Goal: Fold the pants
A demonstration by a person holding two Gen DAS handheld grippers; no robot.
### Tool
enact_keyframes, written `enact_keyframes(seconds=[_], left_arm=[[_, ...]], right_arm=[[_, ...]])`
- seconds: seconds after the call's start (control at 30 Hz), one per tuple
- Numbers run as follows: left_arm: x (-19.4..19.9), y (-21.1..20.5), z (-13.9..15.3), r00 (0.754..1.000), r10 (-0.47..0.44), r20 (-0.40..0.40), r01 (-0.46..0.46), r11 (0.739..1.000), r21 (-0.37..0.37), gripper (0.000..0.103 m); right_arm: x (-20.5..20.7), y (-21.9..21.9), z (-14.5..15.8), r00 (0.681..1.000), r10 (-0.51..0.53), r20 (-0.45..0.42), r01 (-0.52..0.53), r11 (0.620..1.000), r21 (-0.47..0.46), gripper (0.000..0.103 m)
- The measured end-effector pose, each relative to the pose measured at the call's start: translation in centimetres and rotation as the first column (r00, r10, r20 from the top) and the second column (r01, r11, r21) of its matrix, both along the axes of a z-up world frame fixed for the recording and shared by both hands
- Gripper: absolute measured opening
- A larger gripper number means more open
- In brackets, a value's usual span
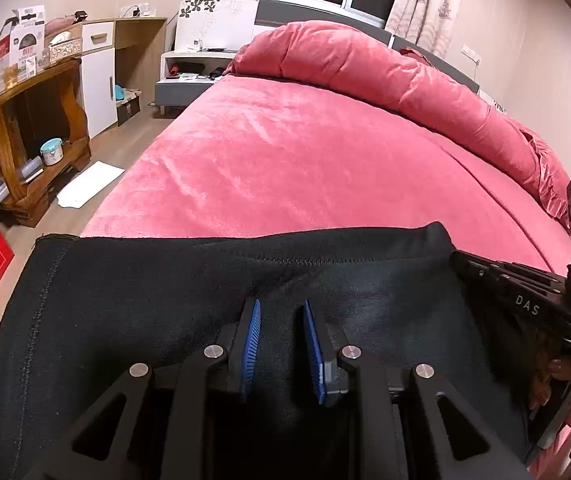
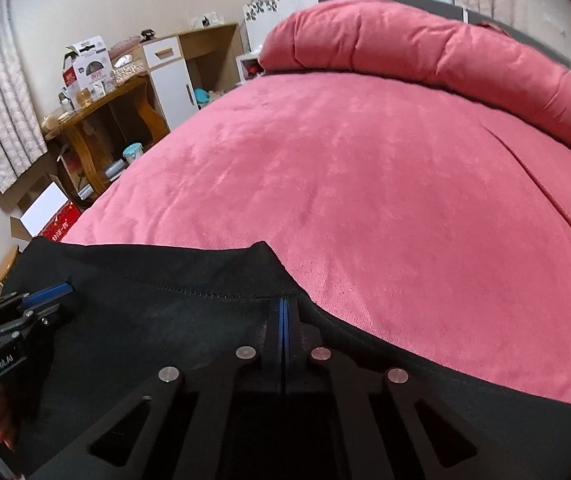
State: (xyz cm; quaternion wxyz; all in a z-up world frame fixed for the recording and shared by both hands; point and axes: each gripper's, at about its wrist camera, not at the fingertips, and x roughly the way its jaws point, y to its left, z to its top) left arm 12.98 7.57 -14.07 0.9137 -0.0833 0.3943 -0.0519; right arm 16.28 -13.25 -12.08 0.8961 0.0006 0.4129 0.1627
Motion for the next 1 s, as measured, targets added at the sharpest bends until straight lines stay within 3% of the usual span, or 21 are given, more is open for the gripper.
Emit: enact_keyframes(seconds=[0.47, 0.63, 0.87, 1.0], left_arm=[[-0.9, -0.4, 0.7, 1.000, 0.009, -0.004, -0.008, 0.999, 0.047, 0.023], [-2.4, -0.9, 1.3, 1.000, 0.019, 0.004, -0.019, 0.996, 0.083, 0.027], [-4.1, -1.4, 1.8, 1.000, 0.010, 0.004, -0.011, 0.997, 0.076, 0.029], [-4.9, -1.9, 2.2, 1.000, -0.004, 0.001, 0.004, 0.998, 0.058, 0.030]], right_arm=[[-1.4, 0.7, 0.7, 0.999, -0.006, 0.043, 0.009, 0.998, -0.059, 0.000], [-3.9, -0.8, 2.3, 0.995, -0.092, 0.042, 0.092, 0.996, -0.002, 0.015], [-7.9, -4.0, 3.2, 0.985, -0.172, 0.026, 0.174, 0.982, -0.069, 0.018], [-10.3, -7.4, 3.0, 0.969, -0.248, -0.002, 0.248, 0.967, -0.053, 0.020]])
